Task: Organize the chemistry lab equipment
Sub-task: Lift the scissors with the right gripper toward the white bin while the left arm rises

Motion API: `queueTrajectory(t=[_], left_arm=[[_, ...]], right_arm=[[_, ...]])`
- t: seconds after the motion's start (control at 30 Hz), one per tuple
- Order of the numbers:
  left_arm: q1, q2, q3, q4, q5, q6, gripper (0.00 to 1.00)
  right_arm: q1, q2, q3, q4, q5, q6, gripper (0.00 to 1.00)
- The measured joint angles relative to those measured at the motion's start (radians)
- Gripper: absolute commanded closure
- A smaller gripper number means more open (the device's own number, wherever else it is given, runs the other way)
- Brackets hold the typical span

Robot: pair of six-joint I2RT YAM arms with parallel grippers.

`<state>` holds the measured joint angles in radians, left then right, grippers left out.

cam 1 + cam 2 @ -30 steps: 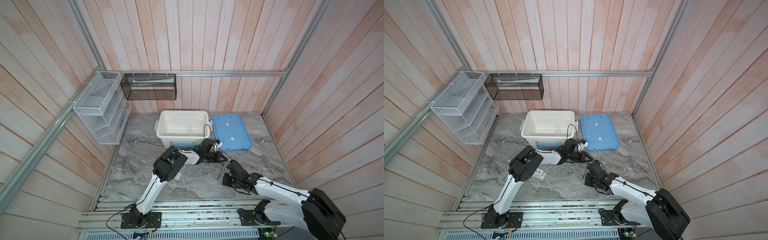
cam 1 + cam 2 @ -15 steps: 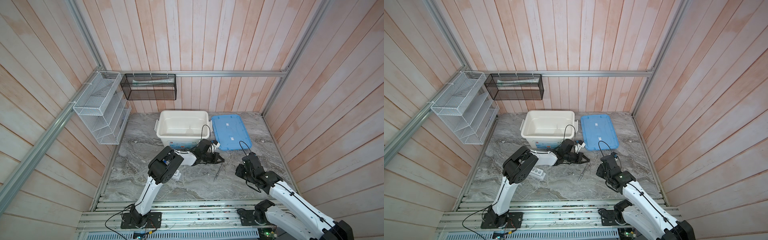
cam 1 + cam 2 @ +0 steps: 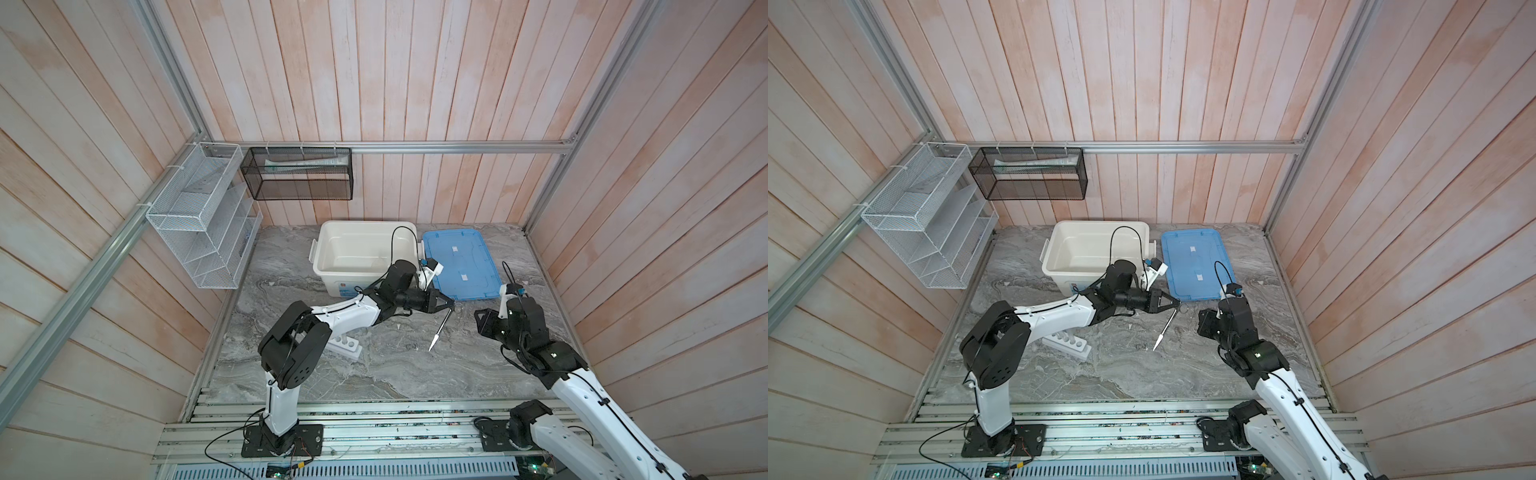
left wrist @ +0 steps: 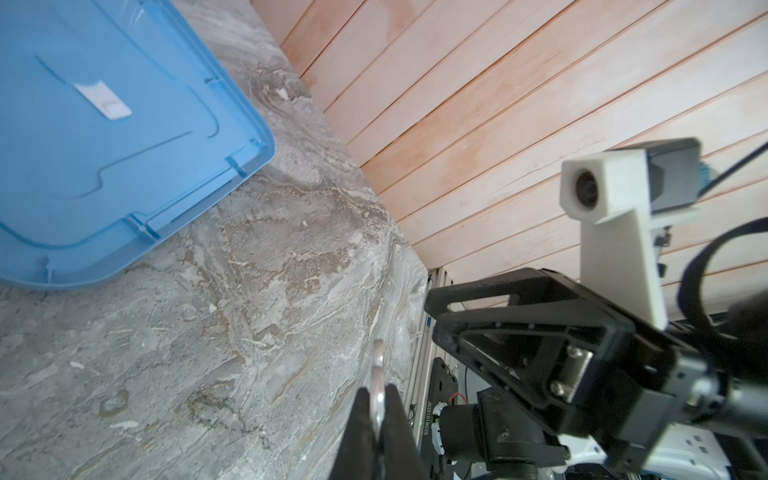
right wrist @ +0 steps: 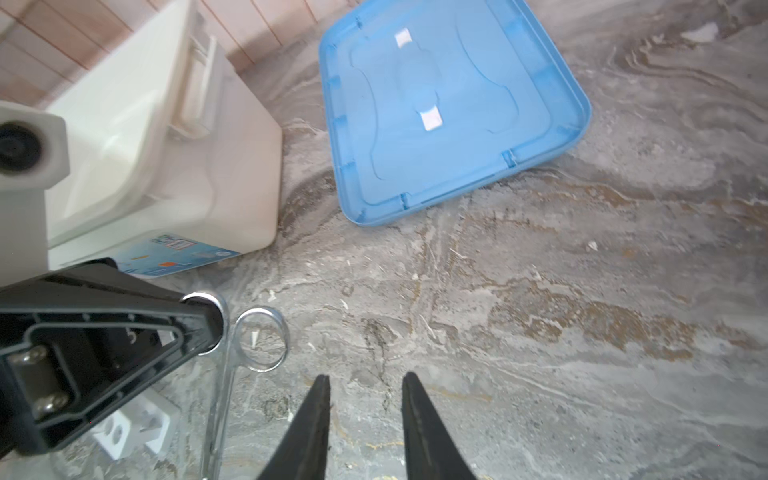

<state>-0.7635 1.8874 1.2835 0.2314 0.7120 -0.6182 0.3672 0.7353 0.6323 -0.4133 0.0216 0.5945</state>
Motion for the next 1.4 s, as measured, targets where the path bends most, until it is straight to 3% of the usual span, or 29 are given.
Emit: queueTrajectory(t=[0.33,0.57,0.87,1.4], left_arm=[[0.192,-0.127,0.039,-0.042,0.083,0.037,1.00],[0.222,-0.135,0.117,-0.102,0.147,0.058,1.00],[0.238,-0.192,0.122,-0.111,0.204,0.066,1.00],[0.233,-0.197,0.101,-0.047,0.261,0.008,1.00]], right_arm=[[-0.002,-0.121,-0.014,0.208,-0.248,-0.095,0.63],[0.026,0.007,-0.041,0.418,-0.446,-0.111,0.61],[0.142,0.223,0.039,0.589,-0.514,-0.163,0.62],[0.167,0.320,0.046,0.790,-0.541,-0.146,0.68]])
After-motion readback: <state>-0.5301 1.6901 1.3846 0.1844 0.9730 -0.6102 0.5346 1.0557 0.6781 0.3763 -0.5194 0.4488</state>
